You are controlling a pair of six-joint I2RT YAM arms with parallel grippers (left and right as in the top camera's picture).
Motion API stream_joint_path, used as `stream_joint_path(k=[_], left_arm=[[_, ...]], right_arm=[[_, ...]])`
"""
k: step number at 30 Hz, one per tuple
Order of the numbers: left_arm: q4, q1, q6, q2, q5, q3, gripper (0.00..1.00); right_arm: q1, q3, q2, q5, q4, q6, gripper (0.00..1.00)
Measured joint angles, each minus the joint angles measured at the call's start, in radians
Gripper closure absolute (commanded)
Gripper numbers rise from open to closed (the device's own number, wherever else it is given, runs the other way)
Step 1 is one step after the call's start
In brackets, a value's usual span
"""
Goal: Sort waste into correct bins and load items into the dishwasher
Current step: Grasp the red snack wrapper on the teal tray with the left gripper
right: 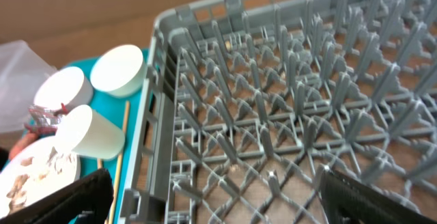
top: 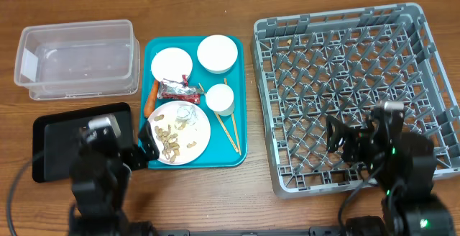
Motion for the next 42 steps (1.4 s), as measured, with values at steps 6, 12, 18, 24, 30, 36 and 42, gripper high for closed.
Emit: stream_joint_path(k=[6, 12, 18, 24, 30, 36, 42], left_arm=[[-0.37, 0.0, 0.0, 0.342, 0.003, 0.41, 0.0], [-0.484, 0.0, 0.0, 0.497, 0.003, 0.52, 0.0], [-0.438, 0.0, -0.004, 0.634, 0.061, 0.52, 0.0], [-0.308, 0.0, -0.08, 0.786, 0.183, 0.521, 0.01], [-0.192, -0.012, -0.139, 1.005, 0.265, 0.521, 0.03], [-0.062, -0.074, -0.155, 1.146, 0.277, 0.521, 0.06], [0.036, -0.147, -0.163, 1.239, 0.262, 0.521, 0.12]], right_arm=[[0.0, 0.189, 0.223, 0.014, -0.146, 0.0, 0.0], [0.0, 0.196, 0.269, 0.015, -0.172, 0.001, 0.0], [0.0, 0.196, 0.269, 0.015, -0.174, 0.001, 0.0], [0.0, 0.196, 0.269, 0.015, -0.174, 0.0, 0.0], [0.0, 0.196, 0.269, 0.015, -0.174, 0.0, 0.0], [0.0, 0.197, 0.269, 0.015, -0.176, 0.0, 0.0], [0.0, 0.197, 0.269, 0.015, -0.178, 0.0, 0.0]])
